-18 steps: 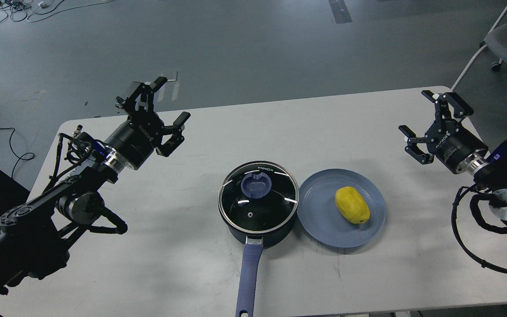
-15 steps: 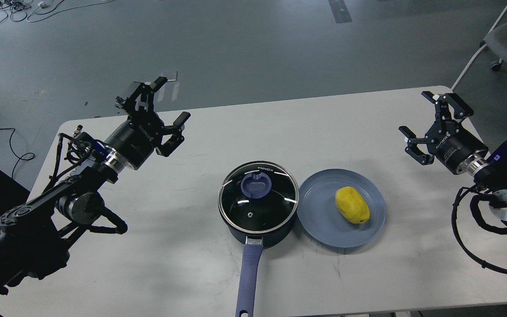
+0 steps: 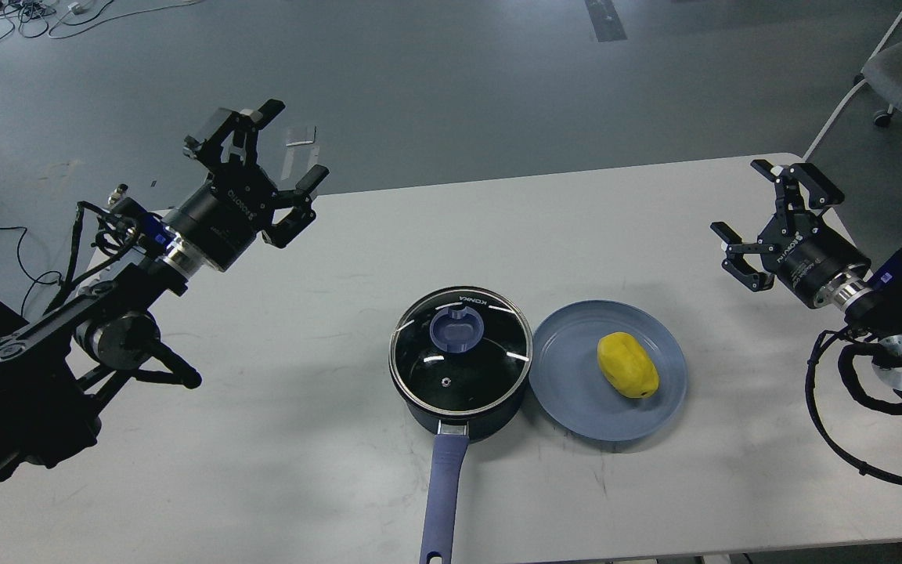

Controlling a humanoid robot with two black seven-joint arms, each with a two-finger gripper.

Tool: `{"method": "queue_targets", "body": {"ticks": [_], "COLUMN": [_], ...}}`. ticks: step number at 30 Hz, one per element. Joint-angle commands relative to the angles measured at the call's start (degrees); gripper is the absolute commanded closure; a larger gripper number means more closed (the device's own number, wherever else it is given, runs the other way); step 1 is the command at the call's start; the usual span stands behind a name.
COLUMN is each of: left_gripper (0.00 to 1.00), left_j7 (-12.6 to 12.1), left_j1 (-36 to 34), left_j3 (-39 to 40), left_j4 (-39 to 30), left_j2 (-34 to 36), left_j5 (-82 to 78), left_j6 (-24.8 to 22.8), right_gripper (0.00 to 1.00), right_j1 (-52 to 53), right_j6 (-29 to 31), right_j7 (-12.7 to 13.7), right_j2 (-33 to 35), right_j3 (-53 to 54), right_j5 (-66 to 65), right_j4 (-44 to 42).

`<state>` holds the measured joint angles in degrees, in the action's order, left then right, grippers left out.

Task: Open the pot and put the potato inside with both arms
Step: 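Raise the left gripper and move it toward the saucepan lid, then lower the left gripper onto the blue knob of the glass lid and grasp it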

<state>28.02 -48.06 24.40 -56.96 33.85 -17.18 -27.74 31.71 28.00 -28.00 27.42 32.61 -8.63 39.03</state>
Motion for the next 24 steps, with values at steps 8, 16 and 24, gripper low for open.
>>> {"method": "queue_targets", "body": {"ticks": [8,16,24], "left_gripper": [0.02,0.02,0.02], "left_j7": [-0.02,-0.02,-0.02], "left_j1": [-6.43,-6.43,-5.73], "left_j3": [0.21,-0.49,-3.21], "left_j4": [-19.49,-29.16,-27.86], "left_j2": [7.11,4.84,-0.97], "left_j5": [-48.88,-78.84,-99.52], "left_j6": [-0.26,2.16,3.66], "right_gripper": [0.00,0.00,0.00], "right_j1": [0.11,0.11,0.02], "right_j6": [0.00,0.00,0.00], "right_j7": [0.00,0.00,0.00], "right_j2": [0.36,0.36,0.27], "right_j3": [-0.18,-0.27,-0.36], "right_j5": [-0.16,-0.25,-0.25], "right_j4": [-0.09,-0.09,-0.44]}}
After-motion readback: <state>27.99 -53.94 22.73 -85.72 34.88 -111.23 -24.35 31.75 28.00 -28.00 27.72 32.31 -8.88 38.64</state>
